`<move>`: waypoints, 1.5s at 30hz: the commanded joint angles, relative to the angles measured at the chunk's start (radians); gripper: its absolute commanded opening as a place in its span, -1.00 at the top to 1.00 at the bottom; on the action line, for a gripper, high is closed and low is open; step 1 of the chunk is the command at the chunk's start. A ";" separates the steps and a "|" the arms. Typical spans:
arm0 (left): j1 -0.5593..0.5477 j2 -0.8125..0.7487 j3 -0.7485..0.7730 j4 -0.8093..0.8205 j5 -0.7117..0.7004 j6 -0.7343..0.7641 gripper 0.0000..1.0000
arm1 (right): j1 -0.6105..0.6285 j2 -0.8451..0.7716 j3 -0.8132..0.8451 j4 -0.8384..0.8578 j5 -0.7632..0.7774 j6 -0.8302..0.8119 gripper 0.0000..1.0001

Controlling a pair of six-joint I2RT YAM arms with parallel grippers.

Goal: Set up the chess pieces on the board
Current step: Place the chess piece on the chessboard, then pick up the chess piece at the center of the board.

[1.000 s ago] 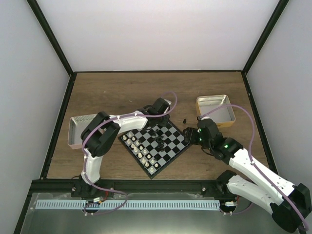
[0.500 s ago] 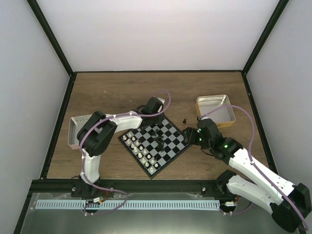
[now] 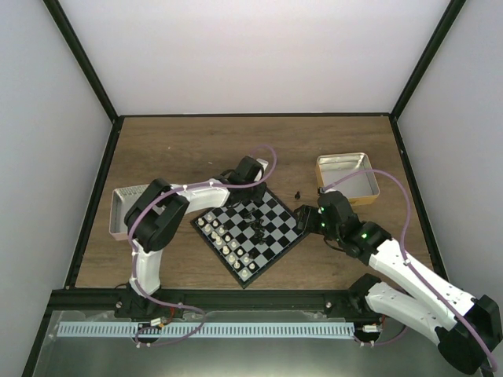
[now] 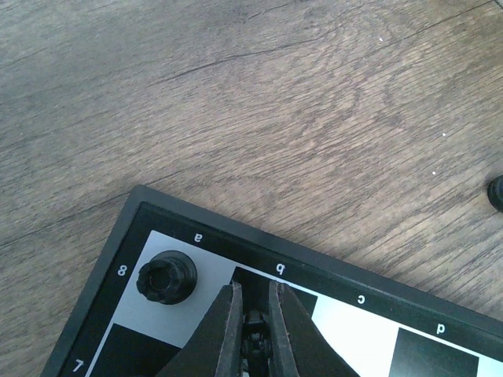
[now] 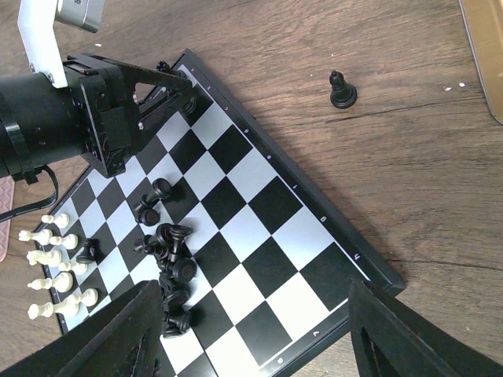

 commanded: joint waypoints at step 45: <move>0.047 -0.816 -0.222 -0.217 -0.146 -0.149 -0.29 | -0.145 0.757 0.382 0.156 0.179 -0.144 -0.08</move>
